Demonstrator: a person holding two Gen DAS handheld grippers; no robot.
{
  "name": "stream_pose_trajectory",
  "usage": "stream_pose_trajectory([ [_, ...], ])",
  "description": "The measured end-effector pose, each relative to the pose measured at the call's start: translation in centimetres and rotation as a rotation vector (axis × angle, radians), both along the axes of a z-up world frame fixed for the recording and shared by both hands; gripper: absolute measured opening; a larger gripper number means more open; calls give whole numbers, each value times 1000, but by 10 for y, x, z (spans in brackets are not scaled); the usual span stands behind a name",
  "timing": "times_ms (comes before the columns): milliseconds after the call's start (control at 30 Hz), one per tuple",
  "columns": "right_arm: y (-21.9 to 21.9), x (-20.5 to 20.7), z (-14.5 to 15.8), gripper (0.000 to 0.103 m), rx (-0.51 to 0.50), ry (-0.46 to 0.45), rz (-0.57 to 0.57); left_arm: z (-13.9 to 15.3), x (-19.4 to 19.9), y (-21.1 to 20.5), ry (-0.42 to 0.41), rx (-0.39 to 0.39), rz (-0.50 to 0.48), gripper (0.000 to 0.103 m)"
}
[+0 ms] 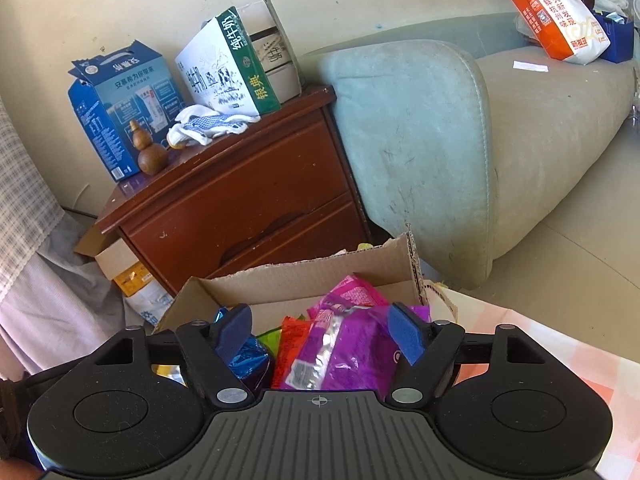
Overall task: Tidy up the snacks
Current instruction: 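Carry the yellow packet and purple bag into the cardboard box and open both grippers, then withdraw both grippers from the box toward the remaining snacks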
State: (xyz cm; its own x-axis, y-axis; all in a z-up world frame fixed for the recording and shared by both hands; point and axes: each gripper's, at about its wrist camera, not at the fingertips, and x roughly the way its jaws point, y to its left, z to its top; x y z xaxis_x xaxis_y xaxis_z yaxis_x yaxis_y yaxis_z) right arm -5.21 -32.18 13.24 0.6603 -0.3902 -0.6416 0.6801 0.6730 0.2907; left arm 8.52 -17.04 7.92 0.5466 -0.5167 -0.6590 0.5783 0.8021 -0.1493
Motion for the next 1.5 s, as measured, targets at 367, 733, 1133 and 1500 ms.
stream_pose_trajectory([
  [367, 22, -2, 8, 83, -20, 37, 114, 13, -14, 24, -16, 40, 3, 78],
  [733, 46, -6, -1, 83, -28, 114, 230, 3, -35, 57, 31, 105, 20, 78],
  [1133, 60, -16, -17, 83, 29, 171, 372, -18, -80, 90, 70, 206, -35, 78],
  [1500, 82, -29, -35, 83, 48, 254, 435, -47, -155, 112, 136, 293, -136, 78],
])
